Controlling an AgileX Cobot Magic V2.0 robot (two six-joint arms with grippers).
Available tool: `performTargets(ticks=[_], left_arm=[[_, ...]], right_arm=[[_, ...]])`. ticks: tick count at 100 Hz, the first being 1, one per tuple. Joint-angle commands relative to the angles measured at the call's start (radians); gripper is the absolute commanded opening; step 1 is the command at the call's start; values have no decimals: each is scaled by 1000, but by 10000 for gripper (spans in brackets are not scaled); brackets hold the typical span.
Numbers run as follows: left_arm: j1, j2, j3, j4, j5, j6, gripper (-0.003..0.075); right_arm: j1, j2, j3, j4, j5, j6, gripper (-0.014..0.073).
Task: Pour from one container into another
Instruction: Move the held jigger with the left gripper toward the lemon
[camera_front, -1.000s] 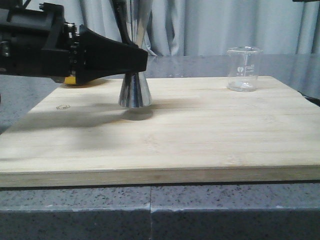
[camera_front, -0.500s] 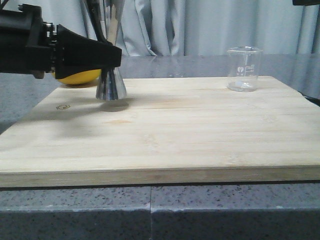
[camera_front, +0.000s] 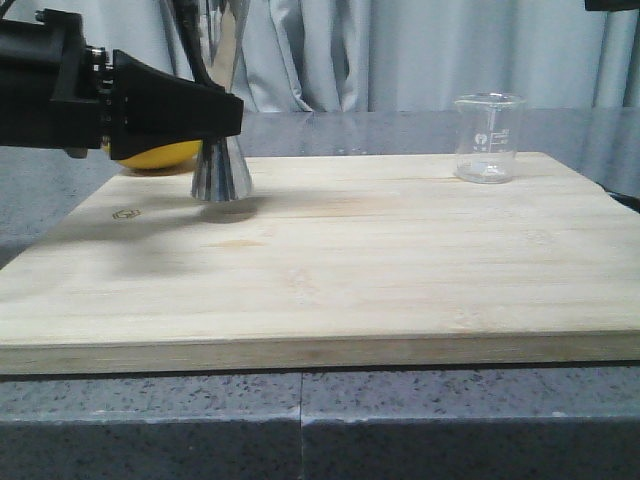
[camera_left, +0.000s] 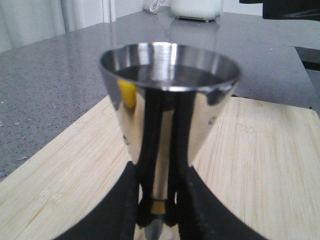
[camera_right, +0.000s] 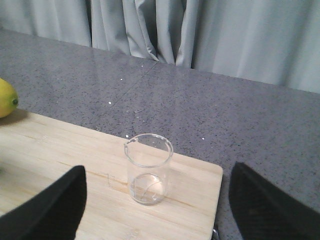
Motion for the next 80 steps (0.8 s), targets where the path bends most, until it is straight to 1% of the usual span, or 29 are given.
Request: performTargets(ticks=[1,65,80], left_arm=[[1,-44,-22,-40,-202,1,-19],[1,-21,-22,-40,-188,7,-19],[1,-2,-22,-40,-209,11,-19]], right_arm=[[-5,-13,-24,0,-80,-1,507],[-5,-13,-24,0,-80,-1,507],[-5,-13,-24,0,-80,-1,507]])
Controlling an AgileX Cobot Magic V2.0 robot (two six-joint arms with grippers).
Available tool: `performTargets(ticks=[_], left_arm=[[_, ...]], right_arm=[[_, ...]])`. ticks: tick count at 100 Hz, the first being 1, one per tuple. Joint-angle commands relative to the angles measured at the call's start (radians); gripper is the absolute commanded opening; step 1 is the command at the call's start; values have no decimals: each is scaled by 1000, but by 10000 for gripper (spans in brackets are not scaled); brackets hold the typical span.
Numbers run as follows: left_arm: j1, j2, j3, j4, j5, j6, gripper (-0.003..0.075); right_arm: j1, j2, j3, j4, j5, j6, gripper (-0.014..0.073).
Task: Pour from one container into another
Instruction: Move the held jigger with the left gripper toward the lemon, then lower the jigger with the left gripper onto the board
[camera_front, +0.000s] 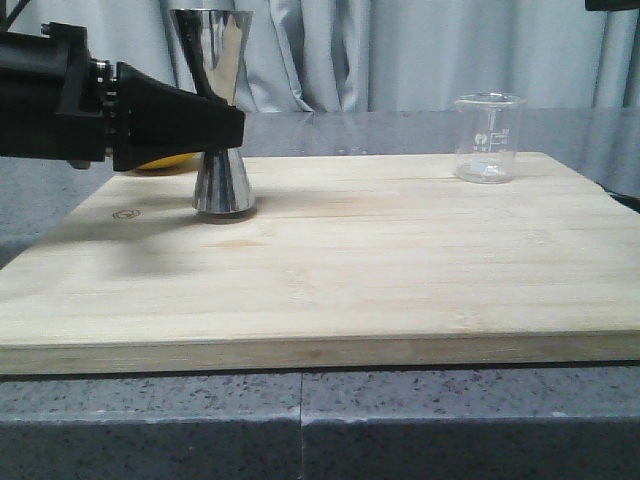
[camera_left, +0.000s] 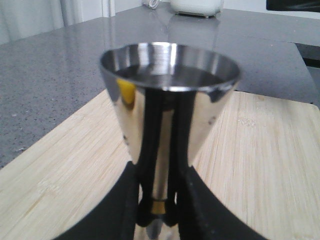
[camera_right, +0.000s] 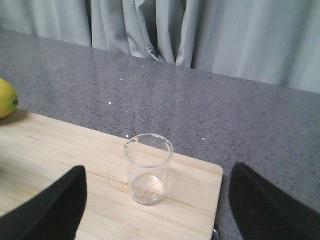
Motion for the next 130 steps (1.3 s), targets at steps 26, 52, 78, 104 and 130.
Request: performTargets(ticks=[26,52,78,104,130], left_arm=[[1,2,-22,-42,-213,13,-19],[1,2,-22,-42,-213,32,-18],[1,2,-22,-35,-213,32,-18],[1,2,-22,-33,-213,32,-14],[1,2,-22,-33,-213,32,94]], right_arm=[[-5,-13,-24,0,-80,-1,507],[-5,-13,-24,0,-80,-1,507],[-5,-13,-24,0,-80,-1,502],[-5,-13,-24,0,-87,-1,502],[-5,-13,-24,0,-89,-1,502]])
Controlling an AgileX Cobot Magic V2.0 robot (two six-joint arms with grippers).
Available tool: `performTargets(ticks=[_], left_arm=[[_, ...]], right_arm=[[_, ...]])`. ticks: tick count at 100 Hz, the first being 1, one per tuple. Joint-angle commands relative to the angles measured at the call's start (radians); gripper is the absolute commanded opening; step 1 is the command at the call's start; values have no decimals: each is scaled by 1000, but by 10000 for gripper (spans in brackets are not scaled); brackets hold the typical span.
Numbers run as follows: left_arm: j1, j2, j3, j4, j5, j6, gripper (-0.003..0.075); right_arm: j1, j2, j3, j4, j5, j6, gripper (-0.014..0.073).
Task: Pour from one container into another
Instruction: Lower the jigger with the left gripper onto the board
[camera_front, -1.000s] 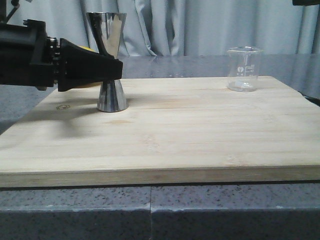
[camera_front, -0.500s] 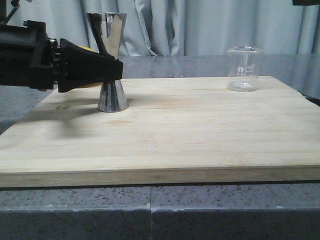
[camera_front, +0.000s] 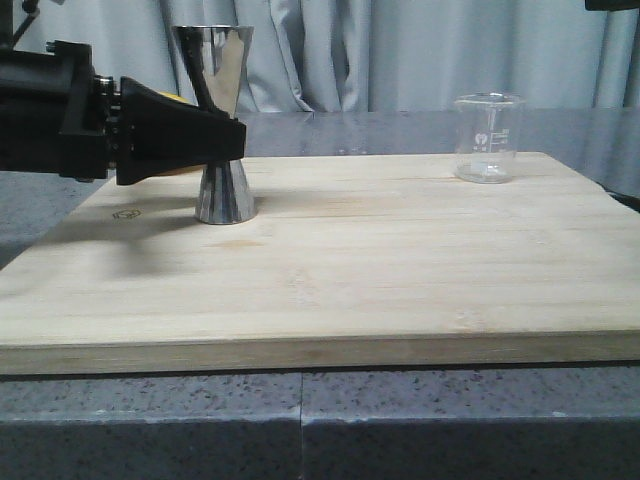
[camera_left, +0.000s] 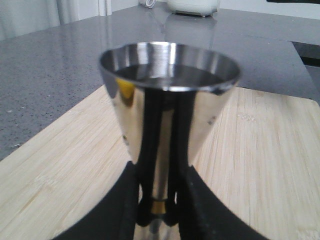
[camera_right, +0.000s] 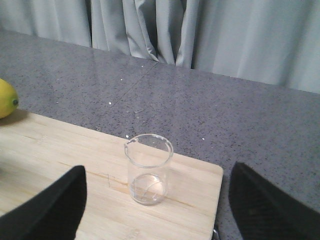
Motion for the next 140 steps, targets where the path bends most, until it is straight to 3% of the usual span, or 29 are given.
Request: performTargets(ticks=[1,54,92,140], left_arm=[[1,-32,-21,-35,-186,0,99],[1,-32,-21,-33,-186,0,232],[1,-32,-21,-33,-186,0,377],[6,-62,-21,-13,-185,-6,382]], right_arm=[[-5,-13,-24,0,-89,-1,502],[-5,-13,-24,0,-95,-1,502],[-5,-13,-24,0,-95,-1,502],[-5,-13,-24,0,-104,-1,502]])
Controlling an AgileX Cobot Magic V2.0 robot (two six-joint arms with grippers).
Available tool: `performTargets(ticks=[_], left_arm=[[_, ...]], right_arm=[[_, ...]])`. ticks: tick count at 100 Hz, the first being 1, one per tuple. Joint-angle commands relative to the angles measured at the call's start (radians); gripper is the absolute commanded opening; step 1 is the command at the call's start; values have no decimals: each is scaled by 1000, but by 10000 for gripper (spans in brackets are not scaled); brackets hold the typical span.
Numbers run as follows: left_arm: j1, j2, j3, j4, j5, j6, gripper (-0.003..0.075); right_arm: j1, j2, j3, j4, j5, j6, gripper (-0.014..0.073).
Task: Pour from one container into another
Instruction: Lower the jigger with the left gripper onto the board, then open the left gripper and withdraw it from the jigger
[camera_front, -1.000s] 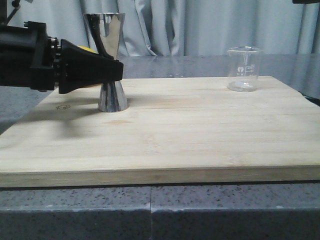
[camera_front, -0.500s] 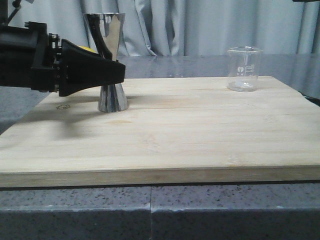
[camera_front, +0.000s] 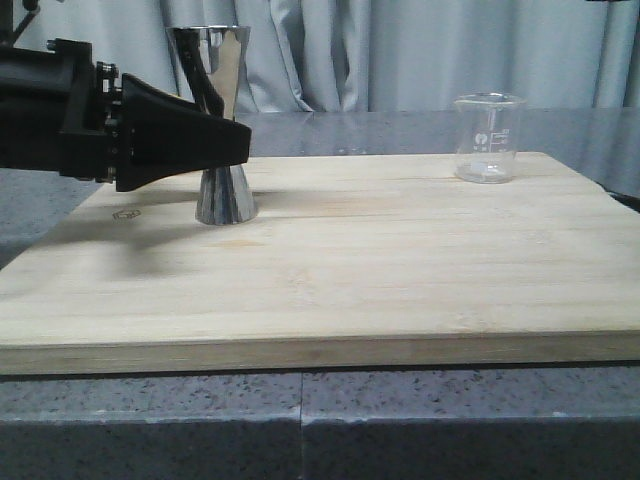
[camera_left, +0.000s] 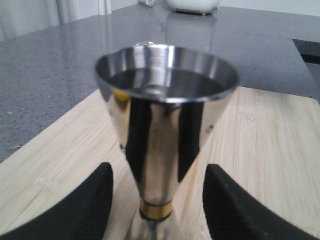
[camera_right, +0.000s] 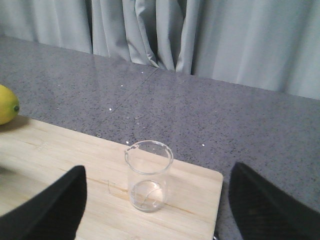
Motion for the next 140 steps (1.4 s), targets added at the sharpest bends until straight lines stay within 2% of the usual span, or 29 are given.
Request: performTargets(ticks=[1,25,79,123,140], left_arm=[[9,-54,-21,-15,-193,-6,382],[36,-54,-21,24,-192,-55,382],[47,-56,-21,60,-192,-56,382],[152,-154,-21,118,-194,-111,381],[190,-221,-21,118,-199,-171,379]], right_arm=[[-5,-13,-24,0,-84,-1,502],[-5,-13,-24,0,-84,-1,502],[-5,-13,-24,0,-84,-1,502],[-5,-13,-24,0,-95,-1,502],[-5,-13,-26,0,-104,-1,502]])
